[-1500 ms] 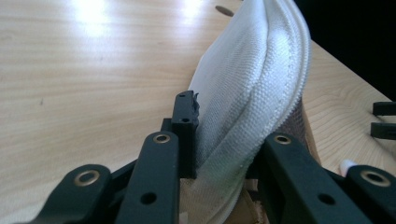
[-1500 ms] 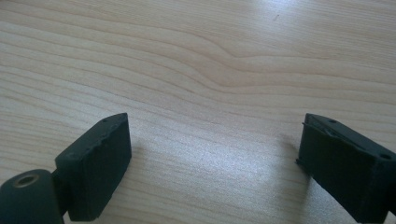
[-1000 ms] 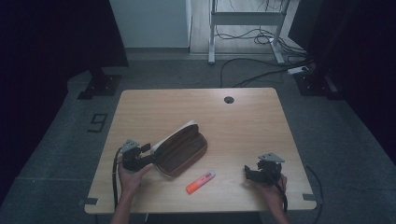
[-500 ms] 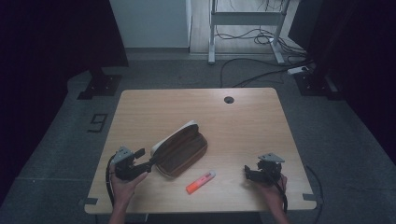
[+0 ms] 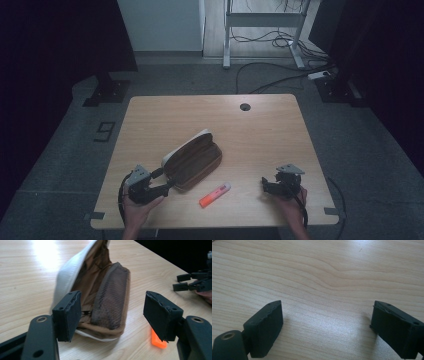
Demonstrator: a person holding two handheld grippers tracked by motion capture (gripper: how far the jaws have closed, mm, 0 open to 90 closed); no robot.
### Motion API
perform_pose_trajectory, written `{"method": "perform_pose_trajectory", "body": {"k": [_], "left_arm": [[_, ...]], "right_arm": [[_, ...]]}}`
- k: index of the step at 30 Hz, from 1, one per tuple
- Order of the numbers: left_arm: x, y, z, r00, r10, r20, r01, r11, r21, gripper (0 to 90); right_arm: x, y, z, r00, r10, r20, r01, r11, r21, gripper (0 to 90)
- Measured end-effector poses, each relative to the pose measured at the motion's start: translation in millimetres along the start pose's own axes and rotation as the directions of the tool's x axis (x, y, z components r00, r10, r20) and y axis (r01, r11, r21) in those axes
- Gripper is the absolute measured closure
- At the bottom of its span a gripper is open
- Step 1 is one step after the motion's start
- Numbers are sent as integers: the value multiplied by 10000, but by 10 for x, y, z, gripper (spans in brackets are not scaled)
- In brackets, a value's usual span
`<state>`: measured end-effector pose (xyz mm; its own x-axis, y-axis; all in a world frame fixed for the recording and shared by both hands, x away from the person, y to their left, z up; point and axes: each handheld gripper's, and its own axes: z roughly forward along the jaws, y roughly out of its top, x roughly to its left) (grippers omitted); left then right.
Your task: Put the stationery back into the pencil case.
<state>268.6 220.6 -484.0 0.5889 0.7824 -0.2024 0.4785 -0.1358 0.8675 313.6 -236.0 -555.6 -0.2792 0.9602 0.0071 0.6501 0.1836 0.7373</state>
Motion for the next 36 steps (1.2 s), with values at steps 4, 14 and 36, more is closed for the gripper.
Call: {"method": "perform_pose_trajectory", "body": {"k": [4, 14, 36], "left_arm": [[-57, 15, 10, 9998, 96, 178, -96, 10000, -27, 311], [-190, 2, 102, 9986, 289, 447, -298, 9994, 188, 326], [-555, -99, 428, 9898, 777, 1190, -906, 9901, 1071, 356]], "right_arm": [[0, 0, 0, 10000, -5, 1, 5, 10000, 0, 103], [0, 0, -1, 10000, -12, -4, 12, 10000, -4, 104], [0, 0, -1, 10000, -21, -6, 21, 10000, -9, 106]]}}
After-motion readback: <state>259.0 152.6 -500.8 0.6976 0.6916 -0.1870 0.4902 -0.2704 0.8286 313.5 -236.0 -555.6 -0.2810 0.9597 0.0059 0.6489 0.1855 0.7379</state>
